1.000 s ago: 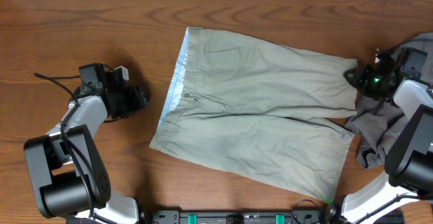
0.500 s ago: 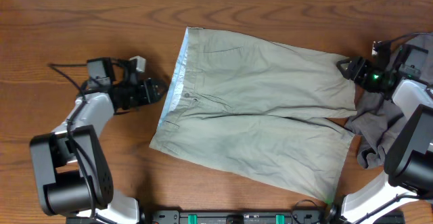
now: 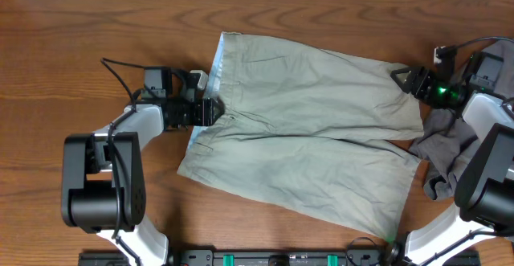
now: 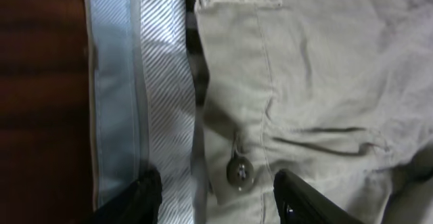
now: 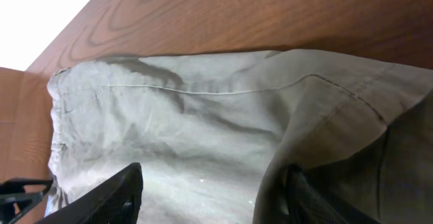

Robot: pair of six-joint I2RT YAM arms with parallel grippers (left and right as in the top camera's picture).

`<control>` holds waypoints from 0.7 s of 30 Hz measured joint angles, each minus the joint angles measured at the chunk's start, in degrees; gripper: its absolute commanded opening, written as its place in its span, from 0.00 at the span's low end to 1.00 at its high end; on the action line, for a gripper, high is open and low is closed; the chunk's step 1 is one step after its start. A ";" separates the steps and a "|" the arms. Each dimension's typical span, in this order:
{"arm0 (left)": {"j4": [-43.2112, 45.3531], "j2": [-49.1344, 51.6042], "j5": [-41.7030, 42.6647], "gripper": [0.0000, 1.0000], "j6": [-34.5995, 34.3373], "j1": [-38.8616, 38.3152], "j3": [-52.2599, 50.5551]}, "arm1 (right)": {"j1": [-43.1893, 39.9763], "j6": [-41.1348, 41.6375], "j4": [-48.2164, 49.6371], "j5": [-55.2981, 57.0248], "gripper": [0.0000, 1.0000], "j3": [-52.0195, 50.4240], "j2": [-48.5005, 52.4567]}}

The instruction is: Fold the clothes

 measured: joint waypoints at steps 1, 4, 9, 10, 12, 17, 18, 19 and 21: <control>0.04 0.13 0.07 0.52 0.00 0.00 0.13 | 0.00 0.00 0.00 -0.09 0.66 0.00 0.00; 0.46 0.39 0.42 0.49 -0.04 0.02 0.15 | 0.00 0.00 0.00 -0.28 0.65 0.00 0.00; 0.85 0.57 0.72 0.46 -0.02 0.07 0.15 | 0.00 0.00 -0.20 -0.26 0.66 0.00 0.00; 0.85 0.57 0.72 0.44 -0.02 0.07 0.15 | 0.00 0.02 -0.22 -0.24 0.66 0.00 0.00; 0.85 0.59 0.70 0.42 0.02 0.07 0.15 | 0.00 0.00 -0.22 -0.26 0.66 0.00 0.00; 0.81 0.72 1.20 0.36 0.04 0.02 0.15 | 0.00 0.00 -0.24 0.02 0.66 0.00 0.00; 0.72 0.72 1.38 0.36 0.02 0.02 0.15 | 0.00 0.00 -0.35 0.11 0.66 0.00 -0.02; 0.46 0.72 1.57 0.36 0.02 0.02 0.15 | 0.02 0.00 -0.42 0.15 0.66 0.00 -0.02; -0.96 0.72 1.92 0.36 0.17 0.02 0.15 | 0.02 0.00 -0.44 0.20 0.65 0.00 -0.02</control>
